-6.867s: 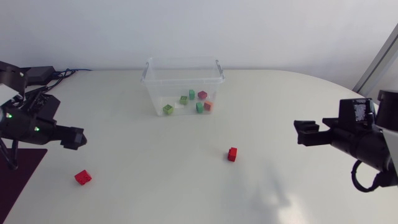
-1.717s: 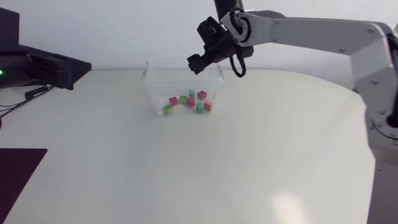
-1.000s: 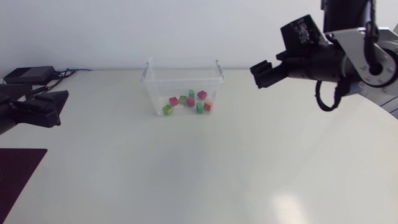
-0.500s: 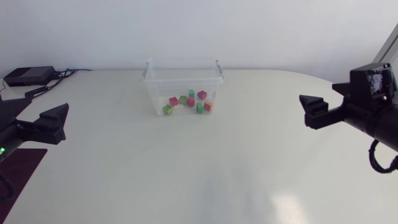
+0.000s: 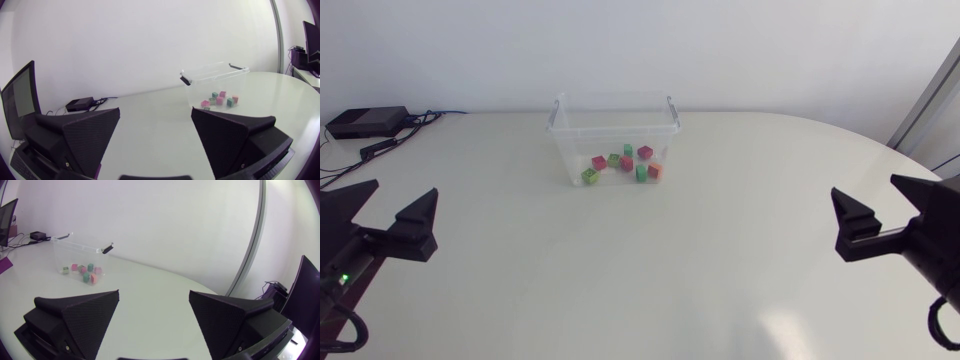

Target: Place the duplo bricks in the container

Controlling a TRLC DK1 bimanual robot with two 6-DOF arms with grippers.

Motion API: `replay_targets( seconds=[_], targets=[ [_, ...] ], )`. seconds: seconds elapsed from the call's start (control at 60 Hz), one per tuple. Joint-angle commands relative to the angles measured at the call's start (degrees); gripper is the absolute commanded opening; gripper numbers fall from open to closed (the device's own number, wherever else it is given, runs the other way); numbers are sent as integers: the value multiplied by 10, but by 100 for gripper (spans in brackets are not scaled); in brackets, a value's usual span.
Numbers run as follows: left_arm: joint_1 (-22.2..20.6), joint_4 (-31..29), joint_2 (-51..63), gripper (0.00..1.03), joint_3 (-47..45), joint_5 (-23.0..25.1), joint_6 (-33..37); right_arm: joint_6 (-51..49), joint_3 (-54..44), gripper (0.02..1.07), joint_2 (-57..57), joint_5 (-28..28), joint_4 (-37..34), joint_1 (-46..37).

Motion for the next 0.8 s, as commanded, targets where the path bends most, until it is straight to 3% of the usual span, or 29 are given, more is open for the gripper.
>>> replay_targets(
  seconds=[0.0, 0.617, 0.783],
  targets=[
    [-6, 7, -24, 100, -27, -3, -24, 26, -31, 103, -26, -2, 10, -5],
    [-31, 3, -203, 99, -156, -14, -119, 133, -195, 103, -218, -13, 59, -22],
    [-31, 3, -203, 99, -156, -14, -119, 133, -195, 102, -218, -13, 59, -22]
  ],
)
